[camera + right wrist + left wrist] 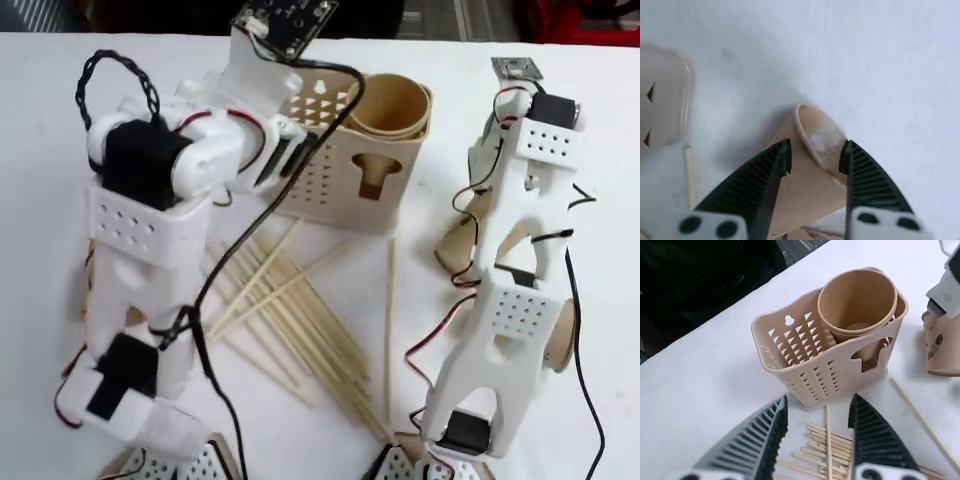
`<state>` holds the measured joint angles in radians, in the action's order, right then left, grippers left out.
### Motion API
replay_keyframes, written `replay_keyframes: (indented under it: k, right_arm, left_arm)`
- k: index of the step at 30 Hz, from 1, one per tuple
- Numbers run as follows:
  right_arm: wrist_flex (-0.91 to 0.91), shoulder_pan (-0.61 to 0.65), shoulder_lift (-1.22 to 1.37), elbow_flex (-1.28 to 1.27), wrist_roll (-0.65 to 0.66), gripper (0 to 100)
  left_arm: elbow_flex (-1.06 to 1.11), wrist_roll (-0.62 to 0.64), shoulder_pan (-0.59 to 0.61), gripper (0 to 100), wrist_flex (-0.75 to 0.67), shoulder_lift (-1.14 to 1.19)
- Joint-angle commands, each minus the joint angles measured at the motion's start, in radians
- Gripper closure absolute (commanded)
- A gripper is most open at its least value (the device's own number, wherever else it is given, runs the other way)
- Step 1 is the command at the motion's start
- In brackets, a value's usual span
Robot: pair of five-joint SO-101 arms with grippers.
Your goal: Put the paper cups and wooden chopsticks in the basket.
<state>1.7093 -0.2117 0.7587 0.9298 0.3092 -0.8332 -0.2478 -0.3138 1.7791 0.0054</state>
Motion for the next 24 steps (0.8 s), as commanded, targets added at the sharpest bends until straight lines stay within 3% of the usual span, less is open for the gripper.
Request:
replay_keyframes:
  k: [1, 5, 12, 18, 24]
  right_arm:
    - [0.008, 0.010, 0.001, 0.041, 0.003, 82.8]
    - [0.008, 0.012, 0.016, 0.018, 0.006, 83.2]
    - [0.008, 0.033, -0.021, -0.026, 0.094, 97.9]
    - [0.010, 0.036, -0.093, -0.031, 0.095, 98.0]
    - [0.010, 0.038, -0.196, -0.031, 0.095, 98.1]
  left_arm:
    - [0.055, 0.003, 0.007, 79, -0.005, -0.110]
    - [0.158, 0.003, 0.028, 79, -0.038, -0.174]
    - [0.325, -0.002, 0.125, 79, -0.126, -0.314]
    - [0.440, -0.114, 0.166, 79, -0.137, -0.449]
    - [0.574, -0.144, 0.297, 79, -0.126, -0.532]
